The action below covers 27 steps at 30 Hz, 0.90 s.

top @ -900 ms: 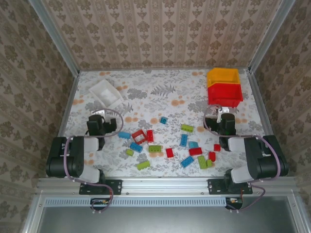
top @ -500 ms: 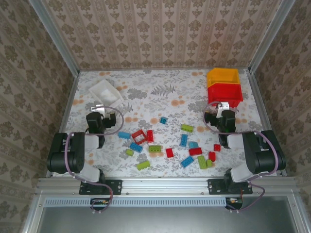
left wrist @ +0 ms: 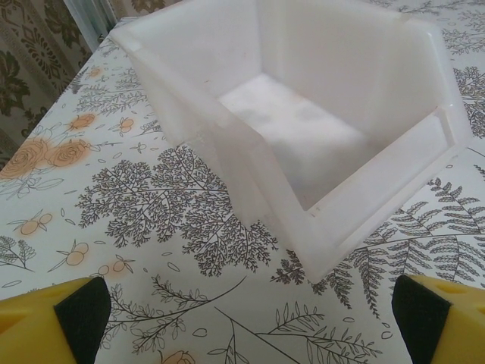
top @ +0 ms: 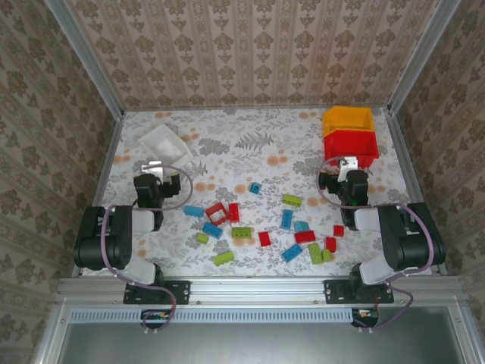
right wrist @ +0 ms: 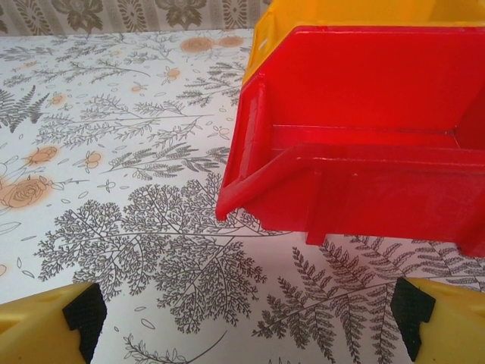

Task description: Sort the legos into containers by color

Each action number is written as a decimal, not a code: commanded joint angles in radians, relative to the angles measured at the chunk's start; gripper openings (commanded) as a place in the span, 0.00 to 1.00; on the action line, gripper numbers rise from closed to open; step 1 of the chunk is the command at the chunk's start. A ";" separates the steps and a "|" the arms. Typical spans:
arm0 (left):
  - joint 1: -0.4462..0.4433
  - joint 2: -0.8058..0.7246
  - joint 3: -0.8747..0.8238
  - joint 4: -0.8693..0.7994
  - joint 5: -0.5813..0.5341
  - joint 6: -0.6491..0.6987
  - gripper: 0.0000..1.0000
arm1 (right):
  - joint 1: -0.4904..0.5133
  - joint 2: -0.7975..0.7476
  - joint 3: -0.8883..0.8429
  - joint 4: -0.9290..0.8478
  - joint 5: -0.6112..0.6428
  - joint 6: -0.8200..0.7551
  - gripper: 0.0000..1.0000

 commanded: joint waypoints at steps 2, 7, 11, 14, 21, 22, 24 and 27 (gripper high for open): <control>0.009 0.008 0.029 0.043 0.017 0.020 1.00 | -0.006 0.012 0.020 0.043 -0.015 -0.008 1.00; -0.028 -0.099 -0.021 0.051 -0.105 0.024 1.00 | 0.001 -0.052 -0.068 0.159 0.004 -0.011 1.00; -0.128 -0.331 0.009 -0.197 -0.230 0.044 1.00 | 0.018 -0.262 -0.087 0.021 0.071 -0.013 1.00; -0.214 -0.516 0.036 -0.375 -0.344 0.002 1.00 | 0.056 -0.489 -0.050 -0.210 0.123 -0.035 1.00; -0.318 -0.699 0.264 -0.746 -0.554 -0.085 1.00 | 0.143 -0.804 0.304 -0.927 0.326 0.243 1.00; -0.281 -0.683 0.367 -0.948 -0.537 -0.256 1.00 | 0.128 -0.811 0.369 -1.075 0.272 0.377 1.00; -0.176 -0.632 0.568 -1.344 -0.369 -0.534 1.00 | 0.104 -0.826 0.380 -1.159 0.170 0.498 1.00; -0.031 -0.573 0.581 -1.356 -0.106 -0.652 1.00 | -0.034 -0.718 0.366 -1.134 -0.098 0.665 1.00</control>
